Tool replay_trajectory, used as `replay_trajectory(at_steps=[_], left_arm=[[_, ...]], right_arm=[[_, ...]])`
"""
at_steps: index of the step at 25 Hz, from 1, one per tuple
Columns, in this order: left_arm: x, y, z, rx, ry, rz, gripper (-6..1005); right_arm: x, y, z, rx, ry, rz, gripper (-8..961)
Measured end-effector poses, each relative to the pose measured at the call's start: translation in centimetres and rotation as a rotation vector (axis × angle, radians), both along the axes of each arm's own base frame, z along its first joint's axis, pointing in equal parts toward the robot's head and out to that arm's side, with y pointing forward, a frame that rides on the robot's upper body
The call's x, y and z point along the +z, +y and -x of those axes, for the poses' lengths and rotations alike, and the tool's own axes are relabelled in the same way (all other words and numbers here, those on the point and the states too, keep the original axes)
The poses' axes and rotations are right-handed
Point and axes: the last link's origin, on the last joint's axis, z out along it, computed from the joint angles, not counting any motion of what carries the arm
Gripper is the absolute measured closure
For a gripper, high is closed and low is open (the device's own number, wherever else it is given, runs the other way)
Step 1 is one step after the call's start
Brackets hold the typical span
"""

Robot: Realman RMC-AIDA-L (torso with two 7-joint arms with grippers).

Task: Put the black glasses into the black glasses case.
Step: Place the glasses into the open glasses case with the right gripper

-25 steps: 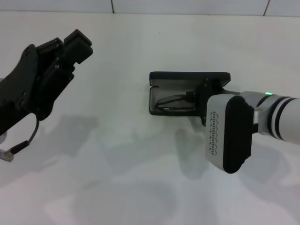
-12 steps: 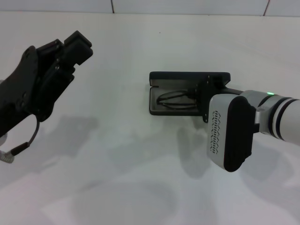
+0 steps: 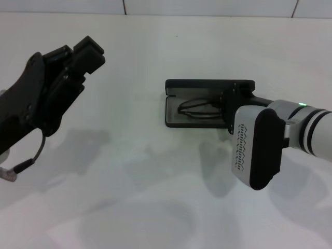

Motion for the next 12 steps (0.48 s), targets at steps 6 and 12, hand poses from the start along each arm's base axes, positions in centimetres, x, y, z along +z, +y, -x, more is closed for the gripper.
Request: replay_trajectory(at_steps=[6,12], left_arm=[[-0.07,-0.03,-0.02,-0.001,0.002,0.003,886],[-0.12,-0.04,-0.05,-0.001,0.0,0.003,886]], right_arm=[[-0.02,0.05,0.03,0.011,0.0,-0.007,832],[-0.08,0.07,-0.02,0.015,0.003,-0.012,828]])
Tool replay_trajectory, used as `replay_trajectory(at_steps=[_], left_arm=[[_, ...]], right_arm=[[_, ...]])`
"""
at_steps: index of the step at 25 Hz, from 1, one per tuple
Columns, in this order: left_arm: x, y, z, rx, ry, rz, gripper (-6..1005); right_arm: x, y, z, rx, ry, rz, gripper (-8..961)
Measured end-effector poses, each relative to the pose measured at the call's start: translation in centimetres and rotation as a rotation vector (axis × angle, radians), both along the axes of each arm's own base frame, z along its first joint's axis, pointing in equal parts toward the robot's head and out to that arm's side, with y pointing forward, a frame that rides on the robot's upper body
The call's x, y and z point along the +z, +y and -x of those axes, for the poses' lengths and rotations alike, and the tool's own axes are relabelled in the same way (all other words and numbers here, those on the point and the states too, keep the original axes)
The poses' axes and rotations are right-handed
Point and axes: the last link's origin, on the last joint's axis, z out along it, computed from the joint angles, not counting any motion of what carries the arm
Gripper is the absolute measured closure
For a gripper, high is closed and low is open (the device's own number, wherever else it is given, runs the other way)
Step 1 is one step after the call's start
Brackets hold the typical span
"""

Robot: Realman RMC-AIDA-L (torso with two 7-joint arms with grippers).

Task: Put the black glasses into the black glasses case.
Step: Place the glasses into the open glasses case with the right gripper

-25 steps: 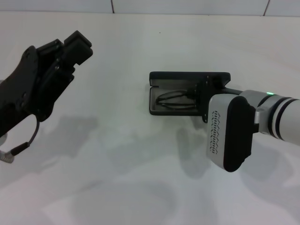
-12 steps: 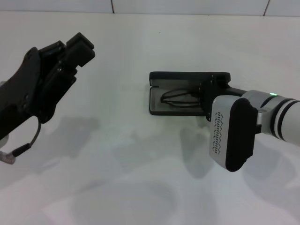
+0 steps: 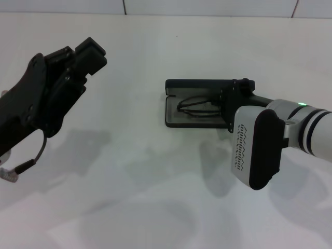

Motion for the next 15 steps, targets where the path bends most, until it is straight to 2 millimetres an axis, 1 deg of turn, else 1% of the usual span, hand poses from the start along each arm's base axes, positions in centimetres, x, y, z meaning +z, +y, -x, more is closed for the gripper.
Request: replay_trajectory(at_steps=[15], left_arm=[[0.01,0.0,0.0,0.0,0.0,0.0,886]], right_arm=[[-0.26,-0.2,-0.04,0.004,-0.006,0.009,821]])
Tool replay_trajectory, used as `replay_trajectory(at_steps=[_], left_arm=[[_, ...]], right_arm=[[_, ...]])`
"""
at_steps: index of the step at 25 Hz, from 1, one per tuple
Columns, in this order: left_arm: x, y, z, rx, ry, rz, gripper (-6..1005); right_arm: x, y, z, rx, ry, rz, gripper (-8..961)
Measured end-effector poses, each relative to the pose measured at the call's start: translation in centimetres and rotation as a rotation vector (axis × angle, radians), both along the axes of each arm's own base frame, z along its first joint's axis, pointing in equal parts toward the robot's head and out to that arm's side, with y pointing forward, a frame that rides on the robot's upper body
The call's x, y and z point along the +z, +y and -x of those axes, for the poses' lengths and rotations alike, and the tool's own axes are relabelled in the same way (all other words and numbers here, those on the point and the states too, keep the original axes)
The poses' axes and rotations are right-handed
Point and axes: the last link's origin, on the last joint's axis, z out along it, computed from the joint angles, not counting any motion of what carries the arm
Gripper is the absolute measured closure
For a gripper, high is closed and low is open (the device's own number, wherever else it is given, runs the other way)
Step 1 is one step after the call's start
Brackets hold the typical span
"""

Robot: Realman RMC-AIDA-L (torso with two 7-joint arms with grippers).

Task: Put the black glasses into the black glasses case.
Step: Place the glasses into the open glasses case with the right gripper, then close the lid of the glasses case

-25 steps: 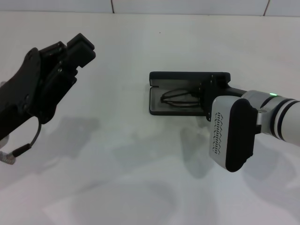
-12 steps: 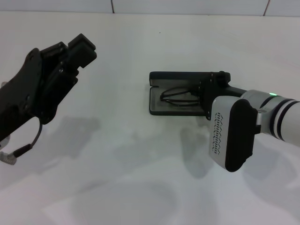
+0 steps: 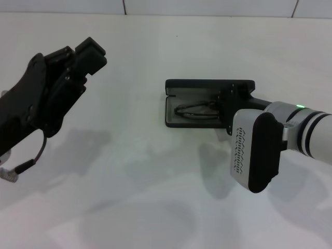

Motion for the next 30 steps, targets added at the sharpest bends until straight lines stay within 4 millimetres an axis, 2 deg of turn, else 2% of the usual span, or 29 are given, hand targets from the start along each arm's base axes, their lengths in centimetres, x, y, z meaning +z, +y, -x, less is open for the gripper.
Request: replay_trajectory(at_steps=[18,30], left_arm=[[0.0,-0.1,0.1,0.006,0.0,0.001,885],[0.0,-0.3,0.3,0.013,0.001,0.003,885]], right_arm=[[0.1,-0.3,0.2,-0.002,0.018,-0.002,820],[0.7,-1.7,1.0,-0.06,0.107,0.012,815]])
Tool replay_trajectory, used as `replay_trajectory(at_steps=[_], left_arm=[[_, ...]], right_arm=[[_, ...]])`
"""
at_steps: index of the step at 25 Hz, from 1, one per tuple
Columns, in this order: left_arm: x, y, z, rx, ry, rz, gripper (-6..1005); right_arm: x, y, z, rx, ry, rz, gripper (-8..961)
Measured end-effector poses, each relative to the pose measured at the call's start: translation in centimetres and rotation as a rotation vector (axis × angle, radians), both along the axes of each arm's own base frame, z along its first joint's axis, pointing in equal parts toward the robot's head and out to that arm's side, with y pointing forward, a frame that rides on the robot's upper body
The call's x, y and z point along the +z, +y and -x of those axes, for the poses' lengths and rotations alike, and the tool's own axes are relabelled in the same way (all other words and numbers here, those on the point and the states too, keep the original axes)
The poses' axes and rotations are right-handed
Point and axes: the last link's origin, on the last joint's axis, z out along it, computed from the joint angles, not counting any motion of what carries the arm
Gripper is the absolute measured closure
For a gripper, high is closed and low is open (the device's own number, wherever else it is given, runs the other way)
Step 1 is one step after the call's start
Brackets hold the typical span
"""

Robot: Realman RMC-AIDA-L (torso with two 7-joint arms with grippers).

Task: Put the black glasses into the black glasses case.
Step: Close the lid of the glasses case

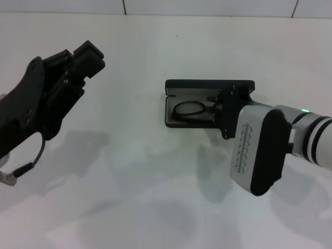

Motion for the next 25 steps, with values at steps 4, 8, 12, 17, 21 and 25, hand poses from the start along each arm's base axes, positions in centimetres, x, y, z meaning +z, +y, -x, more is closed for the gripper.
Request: replay_trajectory(at_steps=[4,8,12,17,21,25], left_arm=[[0.1,-0.1,0.2,0.006,0.005,-0.001,885],[0.5,0.0,0.3,-0.007,0.024,-0.002,885],[0.9,1.0,0.0,-0.031,0.059,-0.006,885],[0.6,4.3,-1.5,-0.054,0.156,0.016,885],[-0.8,7.3,-3.6,-0.077,0.276,0.081,885],[-3.0,10.0,-5.7,-0.092,0.437,0.144,885]], right_arm=[[0.9,-0.4,0.7,-0.1,0.1,0.052,812],[3.2,-1.1,0.9,-0.255,0.223,0.152,809],[6.6,-2.3,0.0,-0.381,0.364,0.286,806],[14.1,-5.4,-3.0,-0.377,0.68,0.495,802],[18.0,-7.9,-7.2,-0.408,0.836,0.531,798],[20.5,-10.8,-11.8,-0.452,0.988,0.464,795]])
